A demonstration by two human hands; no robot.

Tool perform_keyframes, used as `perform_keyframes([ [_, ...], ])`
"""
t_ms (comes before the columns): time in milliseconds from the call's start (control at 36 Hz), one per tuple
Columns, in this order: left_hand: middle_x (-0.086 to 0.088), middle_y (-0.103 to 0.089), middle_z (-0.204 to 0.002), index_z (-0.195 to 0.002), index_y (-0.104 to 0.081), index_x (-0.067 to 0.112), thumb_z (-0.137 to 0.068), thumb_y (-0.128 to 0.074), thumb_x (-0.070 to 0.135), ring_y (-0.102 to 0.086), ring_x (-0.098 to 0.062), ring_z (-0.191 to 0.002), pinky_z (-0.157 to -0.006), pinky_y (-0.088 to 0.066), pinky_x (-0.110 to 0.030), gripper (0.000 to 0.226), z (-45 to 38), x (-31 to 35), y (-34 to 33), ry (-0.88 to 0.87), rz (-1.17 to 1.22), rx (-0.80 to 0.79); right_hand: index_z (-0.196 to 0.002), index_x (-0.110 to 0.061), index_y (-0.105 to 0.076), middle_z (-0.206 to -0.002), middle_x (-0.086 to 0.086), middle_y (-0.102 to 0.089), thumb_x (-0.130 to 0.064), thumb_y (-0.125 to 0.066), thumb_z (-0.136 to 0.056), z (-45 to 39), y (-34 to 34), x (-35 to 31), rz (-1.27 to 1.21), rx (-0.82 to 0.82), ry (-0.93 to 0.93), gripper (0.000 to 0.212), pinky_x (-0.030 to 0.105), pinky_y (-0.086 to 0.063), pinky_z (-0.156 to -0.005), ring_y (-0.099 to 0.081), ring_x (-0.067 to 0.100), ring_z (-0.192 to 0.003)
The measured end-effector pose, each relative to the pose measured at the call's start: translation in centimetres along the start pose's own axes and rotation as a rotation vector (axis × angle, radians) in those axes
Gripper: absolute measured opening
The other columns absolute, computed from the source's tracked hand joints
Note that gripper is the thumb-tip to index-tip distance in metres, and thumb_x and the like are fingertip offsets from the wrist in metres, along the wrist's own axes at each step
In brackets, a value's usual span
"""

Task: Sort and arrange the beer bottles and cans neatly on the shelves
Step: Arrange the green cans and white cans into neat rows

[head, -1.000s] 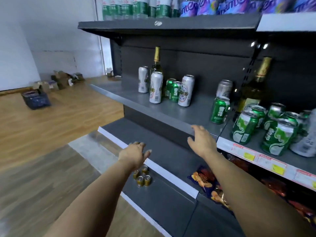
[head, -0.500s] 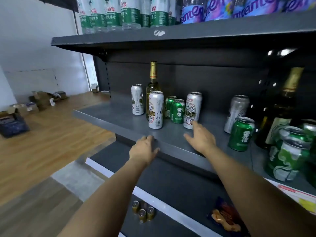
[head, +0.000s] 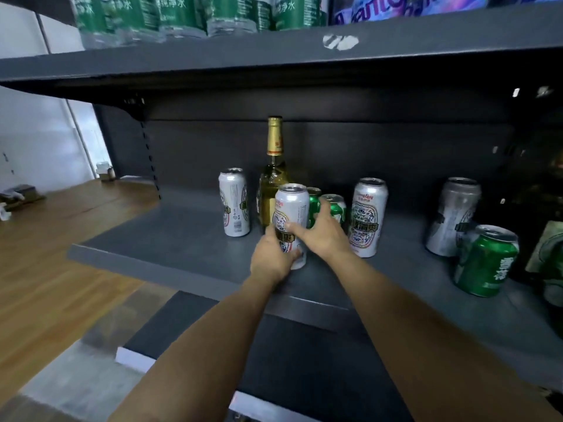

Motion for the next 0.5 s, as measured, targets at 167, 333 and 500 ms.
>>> perform_keyframes([
  [167, -0.014, -0.062, -0.12, -0.133, -0.042, 0.01, -0.083, -0.07, 0.025, -0.058, -0.033, -0.111, -0.085, -0.046, -0.037, 0.059, -1.3, 0.3, -0.5, -0.076, -0.004, -0.03, -0.136, -0.022, -0.035, -0.131, 0.002, -0.057, -0.051, -0.077, -0.073, 0.4, -1.1, -0.4, -0.001, 0.196, 0.003, 0.081, 0.039, -0.046, -0.091, -0.056, 0.027, -0.119],
  [333, 0.0, -0.06, -0.118, -0.128, -0.043, 0.02, -0.08, -0.071, 0.027, -0.059, -0.021, -0.106, -0.089, -0.05, -0.039, 0.056, -1.1, 1.6, -2.0, -0.207, 0.097, -0.098, -0.124, -0.014, -0.036, -0.121, 0.008, -0.058, -0.043, -0.075, -0.077, 0.1, 0.7, 0.9, 0.117, 0.306, -0.074, 0.068, 0.038, -0.044, -0.081, -0.058, 0.032, -0.11],
  [500, -0.004, -0.051, -0.119, -0.127, -0.045, 0.012, -0.081, -0.068, 0.03, -0.048, -0.021, -0.114, -0.089, -0.045, -0.041, 0.055, -2.2, 1.6, 2.7, -0.153, 0.182, 0.434, -0.122, -0.014, -0.037, -0.125, 0.008, -0.056, -0.04, -0.073, -0.081, -0.3, 1.8, 2.0, 0.122, 0.323, -0.123, 0.06, 0.037, -0.043, -0.084, -0.056, 0.031, -0.113],
])
Point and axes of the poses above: each hand's wrist, its own z-axis away from the middle knuckle, its own y-axis out of the back of the hand, x = y × z, the point moved 5 cm from there along -z, towards the middle knuckle
